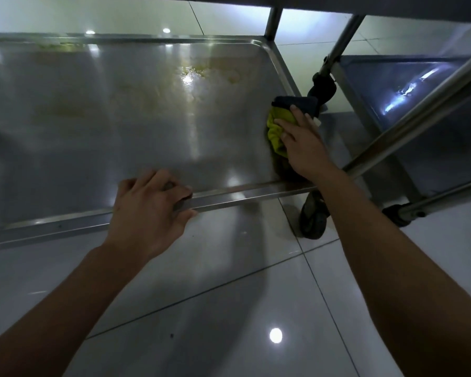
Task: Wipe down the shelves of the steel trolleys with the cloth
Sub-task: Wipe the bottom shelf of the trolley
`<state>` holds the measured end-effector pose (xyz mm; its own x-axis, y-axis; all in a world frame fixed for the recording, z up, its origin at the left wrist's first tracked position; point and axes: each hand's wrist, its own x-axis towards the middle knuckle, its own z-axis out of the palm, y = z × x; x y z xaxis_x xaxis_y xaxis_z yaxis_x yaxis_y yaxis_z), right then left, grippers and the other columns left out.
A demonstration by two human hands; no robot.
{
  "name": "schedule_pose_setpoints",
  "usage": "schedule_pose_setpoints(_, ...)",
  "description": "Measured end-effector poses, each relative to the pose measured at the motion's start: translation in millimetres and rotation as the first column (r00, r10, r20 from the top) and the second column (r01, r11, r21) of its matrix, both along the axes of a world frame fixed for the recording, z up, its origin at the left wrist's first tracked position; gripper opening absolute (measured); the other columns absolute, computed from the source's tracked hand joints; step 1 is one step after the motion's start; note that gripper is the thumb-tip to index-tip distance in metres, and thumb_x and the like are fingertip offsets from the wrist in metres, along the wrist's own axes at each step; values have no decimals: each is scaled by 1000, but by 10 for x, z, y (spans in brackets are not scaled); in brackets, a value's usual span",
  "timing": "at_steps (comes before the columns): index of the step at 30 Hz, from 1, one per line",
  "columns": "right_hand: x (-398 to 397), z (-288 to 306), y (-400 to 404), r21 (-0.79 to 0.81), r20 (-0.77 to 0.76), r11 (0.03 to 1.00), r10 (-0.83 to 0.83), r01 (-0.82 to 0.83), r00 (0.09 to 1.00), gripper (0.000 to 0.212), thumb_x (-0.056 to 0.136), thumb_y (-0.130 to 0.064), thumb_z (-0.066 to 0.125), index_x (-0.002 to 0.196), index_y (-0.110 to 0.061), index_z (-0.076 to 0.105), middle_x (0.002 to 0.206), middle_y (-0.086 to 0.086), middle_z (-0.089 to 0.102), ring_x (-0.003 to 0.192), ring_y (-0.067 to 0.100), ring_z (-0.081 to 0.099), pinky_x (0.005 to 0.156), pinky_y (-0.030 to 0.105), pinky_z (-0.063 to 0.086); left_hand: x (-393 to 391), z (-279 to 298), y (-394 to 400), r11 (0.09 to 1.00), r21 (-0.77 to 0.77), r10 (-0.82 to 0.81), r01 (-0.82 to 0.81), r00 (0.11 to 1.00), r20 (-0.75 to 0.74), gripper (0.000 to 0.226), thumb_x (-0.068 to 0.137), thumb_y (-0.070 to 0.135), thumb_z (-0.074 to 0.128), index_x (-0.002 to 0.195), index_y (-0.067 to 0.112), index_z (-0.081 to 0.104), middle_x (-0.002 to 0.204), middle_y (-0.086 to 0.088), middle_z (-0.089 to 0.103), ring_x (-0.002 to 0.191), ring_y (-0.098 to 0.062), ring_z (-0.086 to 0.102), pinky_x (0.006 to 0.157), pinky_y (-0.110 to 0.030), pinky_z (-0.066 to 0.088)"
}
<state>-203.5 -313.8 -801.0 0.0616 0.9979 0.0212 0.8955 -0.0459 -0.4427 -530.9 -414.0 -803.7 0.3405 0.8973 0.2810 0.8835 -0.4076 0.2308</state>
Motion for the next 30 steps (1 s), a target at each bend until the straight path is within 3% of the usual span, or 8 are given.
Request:
schedule_pose_setpoints(3, 24, 36, -208, -23, 34, 1000, -7, 8, 999, 39, 106, -26, 38, 143, -29, 50, 165, -4, 15, 151, 29, 10, 122, 37, 13, -1, -9, -6, 1000, -30, 9, -9, 1000, 6, 35, 70, 45, 85, 100, 28, 76, 107, 6, 62, 102, -23, 53, 84, -45, 45)
schedule_pose_setpoints(8, -96, 63, -752, -12, 106, 1000, -23, 25, 994, 40, 106, -24, 37, 143, -29, 49, 164, 0, 16, 149, 33, 14, 121, 38, 11, 18, 6, -26, 1000, -24, 5, -4, 999, 35, 37, 68, 39, 87, 100, 23, 77, 108, 1, 64, 102, -29, 58, 84, -45, 45)
schedule_pose_setpoints(11, -329, 65, -964, 22, 161, 999, -27, 24, 987, 38, 105, -24, 38, 140, -24, 54, 163, 3, 20, 145, 36, 21, 120, 42, 18, 13, 45, -27, 999, -50, -7, 8, 1000, 21, 38, 69, 39, 87, 102, 22, 76, 108, 0, 63, 104, -30, 57, 86, -45, 44)
schedule_pose_setpoints(18, -1113, 57, -1133, 37, 144, 999, -16, 11, 989, 38, 105, -30, 36, 140, -27, 50, 163, -1, 16, 150, 30, 8, 120, 51, 15, -132, 157, -80, 996, -93, 15, -17, 1000, -24, 49, 78, 46, 76, 118, 21, 64, 116, -4, 60, 112, -31, 54, 88, -42, 42)
schedule_pose_setpoints(24, -1794, 19, -1228, 62, 141, 990, 115, -125, 983, 39, 104, -33, 36, 141, -27, 48, 164, 0, 15, 150, 31, 7, 117, 51, 14, -447, 192, -244, 995, -44, 91, -94, 994, -65, 55, 76, 42, 78, 123, 16, 63, 120, -7, 60, 117, -33, 50, 90, -46, 39)
schedule_pose_setpoints(30, -1573, 74, -1249, 48, 122, 966, 246, -253, 962, 44, 104, -38, 39, 146, -28, 43, 165, -3, 14, 151, 27, 9, 118, 50, 20, -395, 212, -253, 995, -66, 67, -71, 996, -65, 47, 76, 35, 80, 118, 18, 68, 120, -4, 62, 116, -33, 51, 91, -46, 39)
